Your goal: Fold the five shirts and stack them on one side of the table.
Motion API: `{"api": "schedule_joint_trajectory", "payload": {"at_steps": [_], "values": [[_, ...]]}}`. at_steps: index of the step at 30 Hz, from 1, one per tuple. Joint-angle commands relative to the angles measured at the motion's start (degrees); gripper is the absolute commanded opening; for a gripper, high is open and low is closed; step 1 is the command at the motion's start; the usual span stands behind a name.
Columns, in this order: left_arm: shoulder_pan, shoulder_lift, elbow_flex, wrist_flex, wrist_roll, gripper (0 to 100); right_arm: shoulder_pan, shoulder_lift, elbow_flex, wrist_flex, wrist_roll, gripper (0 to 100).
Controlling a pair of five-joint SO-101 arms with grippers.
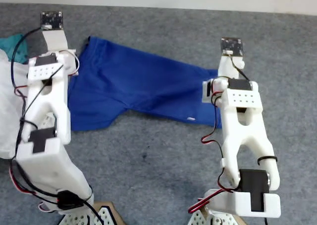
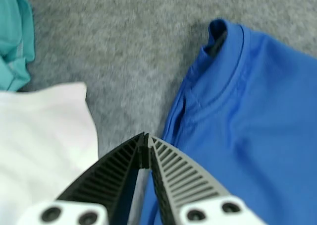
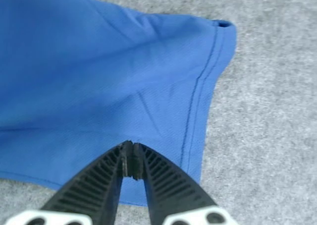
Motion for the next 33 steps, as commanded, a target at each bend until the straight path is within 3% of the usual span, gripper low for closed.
{"api": "schedule_joint_trajectory", "payload": {"at_steps": [1, 5, 13, 22, 33], "values": [[1.8, 4.88, -8.92, -1.14, 0.53, 1, -0.92, -2.77, -1.19, -1.36, 0.09, 1.1], [2.59, 10.59, -14.73, 0.09, 0.35, 1, -2.33, -2.77, -1.19, -1.63, 0.18, 5.9], [4.97, 16.92, -22.81, 6.15, 0.18, 1, -2.95, -2.77, -0.84, -4.18, 0.18, 5.7], [4.79, 20.79, -25.36, 6.15, -1.93, 14, -2.95, -2.77, -0.84, -4.18, 0.35, 5.7], [4.88, 20.35, -25.98, 6.15, -1.93, 15, -3.03, -2.68, -1.01, -4.18, 0.44, 5.7]]}}
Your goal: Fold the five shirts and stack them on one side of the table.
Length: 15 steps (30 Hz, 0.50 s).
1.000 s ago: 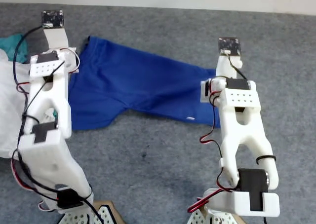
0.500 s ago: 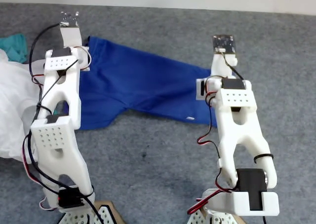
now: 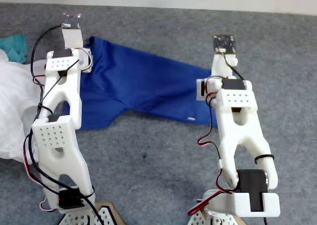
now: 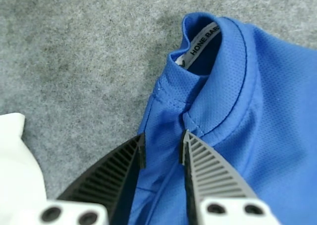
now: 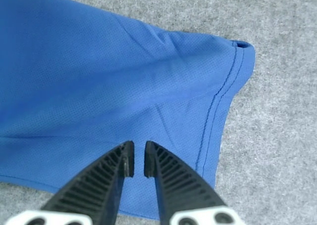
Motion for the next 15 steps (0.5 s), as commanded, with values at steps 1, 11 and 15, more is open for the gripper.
{"api": "schedule_joint_trajectory", "payload": {"at_steps": [1, 11, 15], "values": [[1.1, -1.71, -4.09, 0.44, -0.44, 15, -0.66, -2.68, -1.01, -1.27, 0.53, 5.7], [1.1, -6.73, -4.18, 4.4, -0.44, 15, -1.19, 1.27, -1.19, -1.36, 0.53, 5.7], [1.1, -2.07, -4.62, 4.04, -0.53, 15, -1.19, 2.42, -1.19, -1.36, 0.53, 5.4]]}}
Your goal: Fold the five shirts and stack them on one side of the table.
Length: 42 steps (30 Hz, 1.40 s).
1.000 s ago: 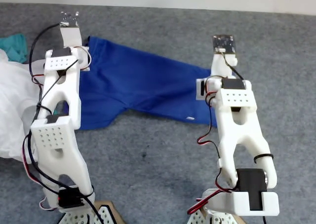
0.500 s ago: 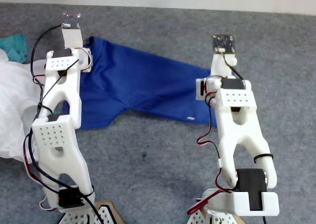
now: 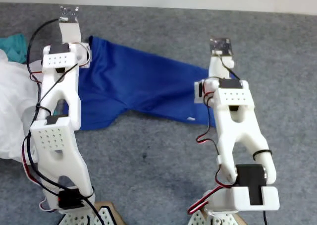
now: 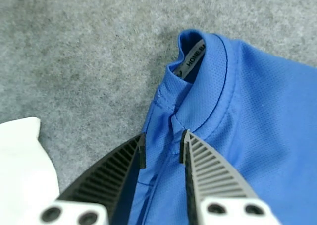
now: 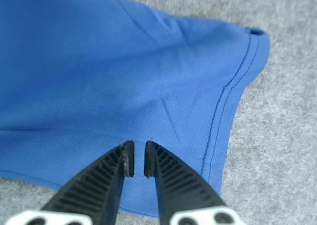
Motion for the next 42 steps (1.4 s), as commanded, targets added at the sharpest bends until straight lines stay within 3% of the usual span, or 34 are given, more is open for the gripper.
{"api": "schedule_joint_trajectory", "payload": {"at_steps": [1, 18, 23, 34, 42], "values": [[1.19, 1.27, -2.68, -0.09, -0.62, 15, -0.66, -0.57, -1.19, -1.27, 0.53, 5.0], [3.38, 4.35, -2.15, -2.81, -0.7, 14, -0.66, -0.75, -1.27, -1.27, 0.26, 4.3], [4.09, 4.44, -2.15, -3.08, -0.7, 0, -0.66, -0.75, -1.27, -1.27, 0.18, 4.3], [4.18, 7.16, -6.29, -4.57, -0.44, 1, -0.66, -0.4, -1.19, -1.27, 0.18, 4.3], [3.91, 7.16, -16.13, -4.4, 0.53, 1, -0.66, -0.4, -1.19, -1.36, 0.18, 4.3]]}}
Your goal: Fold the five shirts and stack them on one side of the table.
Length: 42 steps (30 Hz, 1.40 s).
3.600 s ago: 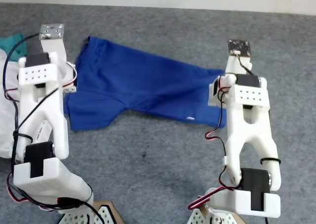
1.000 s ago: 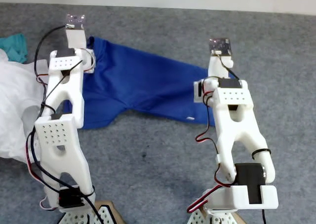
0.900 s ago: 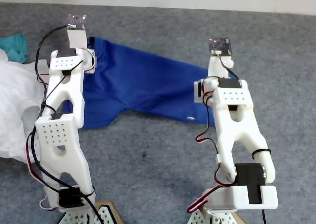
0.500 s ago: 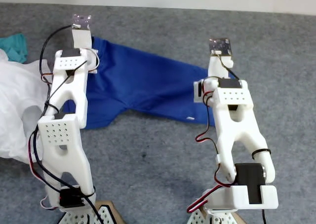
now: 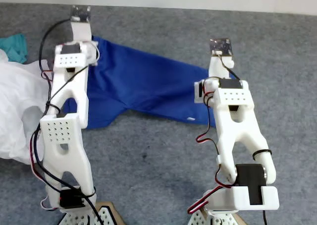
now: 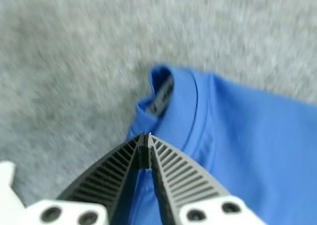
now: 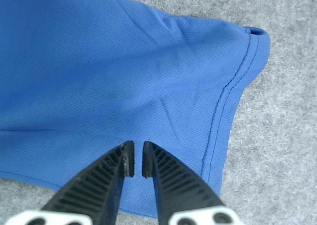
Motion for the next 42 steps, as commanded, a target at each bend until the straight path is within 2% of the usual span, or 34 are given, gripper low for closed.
{"api": "schedule_joint_trajectory", "payload": {"at_steps": [1, 4, 8, 13, 15, 19, 21, 23, 31, 42], "values": [[0.75, -0.75, -6.2, -0.79, 2.37, 1, -0.57, -0.4, -1.19, -1.8, 0.18, 4.3], [0.13, -0.75, -9.01, -0.79, 5.8, 1, -0.48, -0.4, -0.84, -3.03, 0.18, 4.3], [-0.48, -0.48, -10.07, -0.35, 6.07, 1, -0.4, -0.4, -0.84, -3.03, 0.26, 4.3], [-0.66, -0.57, -10.42, 7.65, 5.98, 1, -0.57, -0.4, -1.1, -2.95, 0.44, 4.6], [-0.13, -0.75, -10.51, 10.11, 5.98, 7, -0.57, -0.4, -1.1, -2.95, 0.44, 4.7], [0.22, -0.66, -10.51, 17.32, 6.07, 25, -0.57, -0.4, -0.92, -2.95, 0.53, 4.7], [-0.13, -0.48, -10.24, 17.58, 6.15, 31, -0.57, -0.31, -0.84, -2.95, 0.53, 4.7], [-0.84, -0.4, -10.07, 17.67, 6.15, 33, -0.57, -0.31, -0.84, -2.95, 0.53, 4.7], [-1.89, -0.22, -4.44, 17.23, 5.98, 33, -0.92, -0.31, -1.1, -2.95, 0.53, 4.7], [-1.63, -0.22, 4.26, 9.58, 5.98, 32, -1.19, -0.31, -0.84, -3.03, 0.26, 4.7]]}}
